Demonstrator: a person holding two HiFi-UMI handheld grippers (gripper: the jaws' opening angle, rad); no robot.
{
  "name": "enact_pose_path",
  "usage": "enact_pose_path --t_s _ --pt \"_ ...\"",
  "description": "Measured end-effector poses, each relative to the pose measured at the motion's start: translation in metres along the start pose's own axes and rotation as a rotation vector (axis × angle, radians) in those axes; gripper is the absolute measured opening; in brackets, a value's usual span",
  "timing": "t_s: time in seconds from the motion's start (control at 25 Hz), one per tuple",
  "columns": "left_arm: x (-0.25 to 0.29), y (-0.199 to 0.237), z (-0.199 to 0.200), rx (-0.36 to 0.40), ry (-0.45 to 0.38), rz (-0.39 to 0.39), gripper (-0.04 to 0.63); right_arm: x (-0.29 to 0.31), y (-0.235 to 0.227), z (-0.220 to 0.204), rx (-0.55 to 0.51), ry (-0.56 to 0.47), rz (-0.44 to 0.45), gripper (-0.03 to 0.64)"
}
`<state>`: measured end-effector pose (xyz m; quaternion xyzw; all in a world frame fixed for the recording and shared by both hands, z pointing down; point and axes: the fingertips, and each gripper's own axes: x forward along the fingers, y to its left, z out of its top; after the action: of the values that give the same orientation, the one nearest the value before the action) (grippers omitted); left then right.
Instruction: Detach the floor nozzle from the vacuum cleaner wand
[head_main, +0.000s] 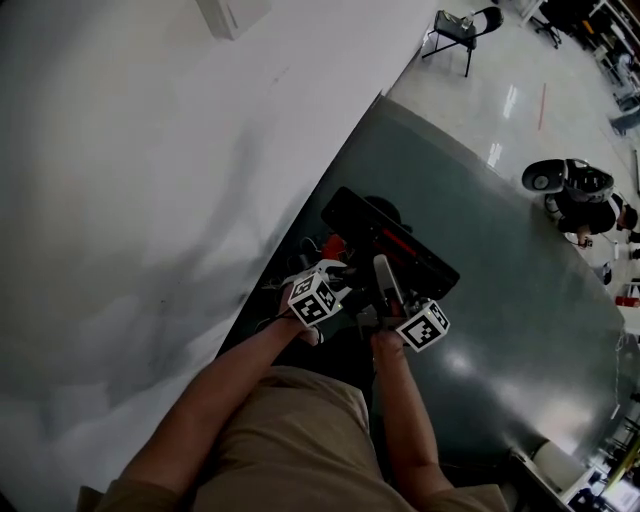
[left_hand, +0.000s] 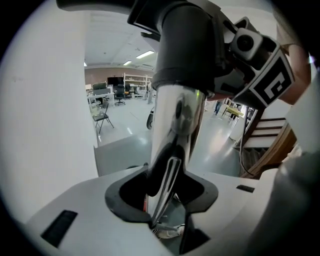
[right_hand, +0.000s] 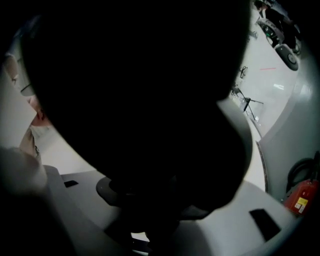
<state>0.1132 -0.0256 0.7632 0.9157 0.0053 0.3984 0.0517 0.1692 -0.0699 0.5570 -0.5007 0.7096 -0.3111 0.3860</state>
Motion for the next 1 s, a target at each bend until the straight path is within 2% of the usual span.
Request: enact_pose_path --t_s 0.16,0.24,0.36,0.44,0.52,0.6,0.68,0.76,0.88,0.92,1.0 --pt "-0.005 0.002 -0.010 -0.026 0.008 0.014 0.146 0.025 -0.012 -0.016 0.150 0.175 0.098 0.252" --pt "-0.006 0.002 -0.011 -0.047 -0.002 0.021 0.146 0.031 -0.012 -0.017 0.173 0.209 0.120 0.252" --pt "-0.008 0.006 -0.003 -0.070 -0.053 0.008 0.148 0.023 -0.003 -0.010 0.047 0.131 0.043 0.250" --pt "-0.011 0.006 -0.002 -0.067 -0.075 -0.020 0.154 0.014 0.004 -0.010 -0.011 0.076 0.022 0.250" --pt "-0.012 0.002 -0.012 -0.062 -0.054 -0.027 0.160 0.012 0.002 -0.020 0.027 0.105 0.044 0.250" --pt "-0.012 0.000 -0.020 -0.048 -0.023 -0.015 0.152 0.023 -0.006 -0.030 0.124 0.202 0.094 0.250" --pt "-0.013 0.004 -0.017 -0.059 -0.027 0.001 0.150 0.037 -0.005 -0.030 0.160 0.260 0.141 0.250" --pt "-0.015 0.009 -0.010 -0.083 -0.068 0.012 0.152 0.038 0.002 -0.022 0.110 0.228 0.126 0.250" --pt "-0.022 0.010 -0.004 -0.107 -0.141 -0.013 0.162 0.025 0.015 -0.014 0.000 0.124 0.068 0.249" --pt "-0.023 0.010 -0.007 -0.102 -0.135 -0.016 0.167 0.023 0.014 -0.017 0.006 0.121 0.069 0.249" --pt "-0.021 0.010 -0.016 -0.071 -0.080 -0.007 0.163 0.030 0.003 -0.027 0.088 0.196 0.111 0.250"
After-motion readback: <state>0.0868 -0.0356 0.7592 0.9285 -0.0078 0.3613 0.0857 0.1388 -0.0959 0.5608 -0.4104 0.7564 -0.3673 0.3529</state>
